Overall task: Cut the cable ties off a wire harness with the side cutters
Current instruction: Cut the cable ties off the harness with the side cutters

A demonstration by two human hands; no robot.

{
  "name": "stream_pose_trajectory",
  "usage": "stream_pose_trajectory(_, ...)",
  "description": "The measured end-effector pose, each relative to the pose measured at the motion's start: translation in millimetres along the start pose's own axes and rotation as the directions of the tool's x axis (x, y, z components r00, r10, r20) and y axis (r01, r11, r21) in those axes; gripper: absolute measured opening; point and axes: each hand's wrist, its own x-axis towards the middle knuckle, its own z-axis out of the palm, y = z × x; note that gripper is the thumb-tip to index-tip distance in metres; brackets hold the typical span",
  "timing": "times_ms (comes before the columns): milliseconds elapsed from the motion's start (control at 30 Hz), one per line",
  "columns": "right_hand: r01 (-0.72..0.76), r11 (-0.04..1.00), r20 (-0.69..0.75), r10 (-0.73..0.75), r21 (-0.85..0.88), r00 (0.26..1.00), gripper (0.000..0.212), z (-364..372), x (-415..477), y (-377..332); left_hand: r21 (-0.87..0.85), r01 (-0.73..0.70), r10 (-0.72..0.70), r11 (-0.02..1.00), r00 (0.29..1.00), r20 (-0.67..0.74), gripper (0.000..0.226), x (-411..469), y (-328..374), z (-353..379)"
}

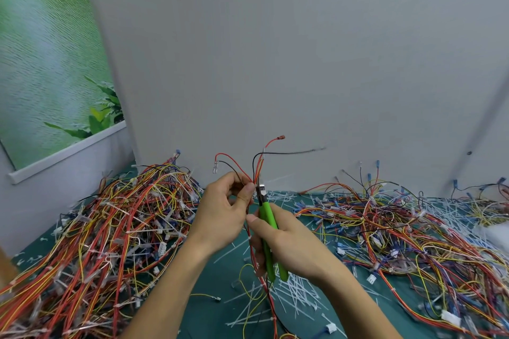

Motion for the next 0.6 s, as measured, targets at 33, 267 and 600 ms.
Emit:
stream_pose_trajectory(33, 0.005, 1.0, -0.008, -0.005, -0.007, 1.0, 0.027, -0.3, 0.3, 1.1, 0.007, 0.001, -0.001, 1.0, 1.0, 0.002, 0.011, 0.2, -0.1, -0.5)
stream_pose_trajectory(267, 0.015, 0.999, 0.043, -0.016, 0.03, 0.999, 0.013, -8.6, 0.4, 1.9, -0.002, 0.011, -0.011, 1.0, 1.0, 0.008, 0.008, 0.3, -1.7, 0.3)
stream_pose_trajectory(600, -0.006, 0.999, 0.025, 0.007, -0.046, 1.0, 0.029, -4.7, 0.4, 0.6, 0.001, -0.007, 0.007, 1.0, 1.0, 0.016, 0.013, 1.1, -5.1, 2.8)
